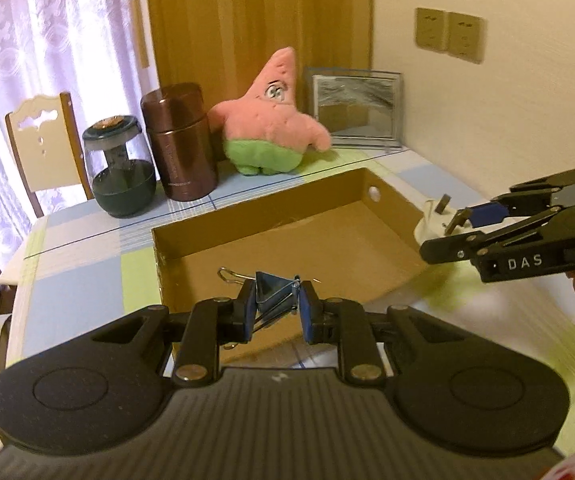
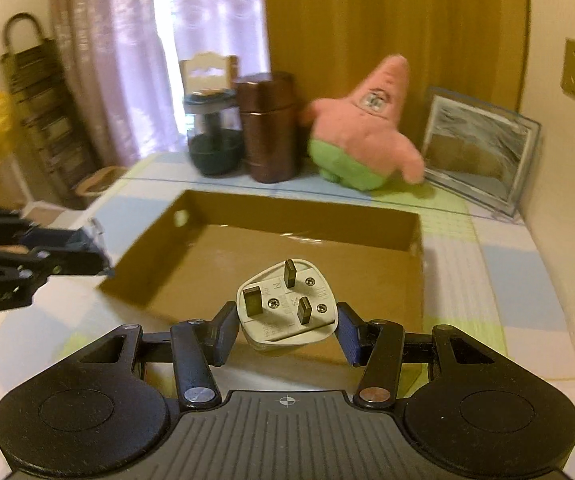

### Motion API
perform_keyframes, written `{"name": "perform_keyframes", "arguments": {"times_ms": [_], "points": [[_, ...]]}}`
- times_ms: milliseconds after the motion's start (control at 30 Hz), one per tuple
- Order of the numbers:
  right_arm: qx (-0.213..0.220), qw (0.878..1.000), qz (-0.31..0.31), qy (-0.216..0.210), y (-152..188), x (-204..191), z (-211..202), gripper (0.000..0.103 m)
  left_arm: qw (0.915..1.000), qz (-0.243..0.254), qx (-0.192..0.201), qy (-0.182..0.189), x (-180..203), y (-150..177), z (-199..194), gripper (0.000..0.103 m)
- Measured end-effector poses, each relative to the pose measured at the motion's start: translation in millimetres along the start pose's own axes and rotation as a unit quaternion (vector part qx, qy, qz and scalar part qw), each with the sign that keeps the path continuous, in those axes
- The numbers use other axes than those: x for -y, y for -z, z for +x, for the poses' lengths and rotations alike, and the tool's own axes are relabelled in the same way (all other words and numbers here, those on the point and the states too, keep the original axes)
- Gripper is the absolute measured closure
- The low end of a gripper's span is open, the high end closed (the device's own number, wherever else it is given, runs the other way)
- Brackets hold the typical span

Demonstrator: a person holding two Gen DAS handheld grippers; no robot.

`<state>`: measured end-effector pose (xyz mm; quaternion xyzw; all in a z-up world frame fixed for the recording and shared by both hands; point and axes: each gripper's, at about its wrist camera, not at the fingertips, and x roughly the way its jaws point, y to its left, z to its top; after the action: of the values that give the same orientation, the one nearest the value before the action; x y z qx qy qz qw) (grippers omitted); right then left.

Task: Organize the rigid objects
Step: 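Carry the binder clip with the left tool while the right tool carries the plug over the box, then open the left tool to drop the clip while the right tool drops the plug into the box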

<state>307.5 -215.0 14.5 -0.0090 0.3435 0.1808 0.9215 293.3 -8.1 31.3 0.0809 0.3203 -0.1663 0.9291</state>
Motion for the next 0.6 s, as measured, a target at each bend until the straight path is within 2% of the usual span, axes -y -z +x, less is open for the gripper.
{"name": "perform_keyframes", "arguments": {"times_ms": [267,600], "points": [[-0.029,0.999,0.026,0.027,-2.3,22.0,50.5,0.054,0.9995,-0.026,-0.015,0.002,-13.4,2.4,53.1,0.085],[-0.049,0.997,0.045,0.042,7.6,37.1,80.8,0.054,0.9991,-0.029,-0.032,-0.004,-26.2,18.8,84.9,0.085]]}}
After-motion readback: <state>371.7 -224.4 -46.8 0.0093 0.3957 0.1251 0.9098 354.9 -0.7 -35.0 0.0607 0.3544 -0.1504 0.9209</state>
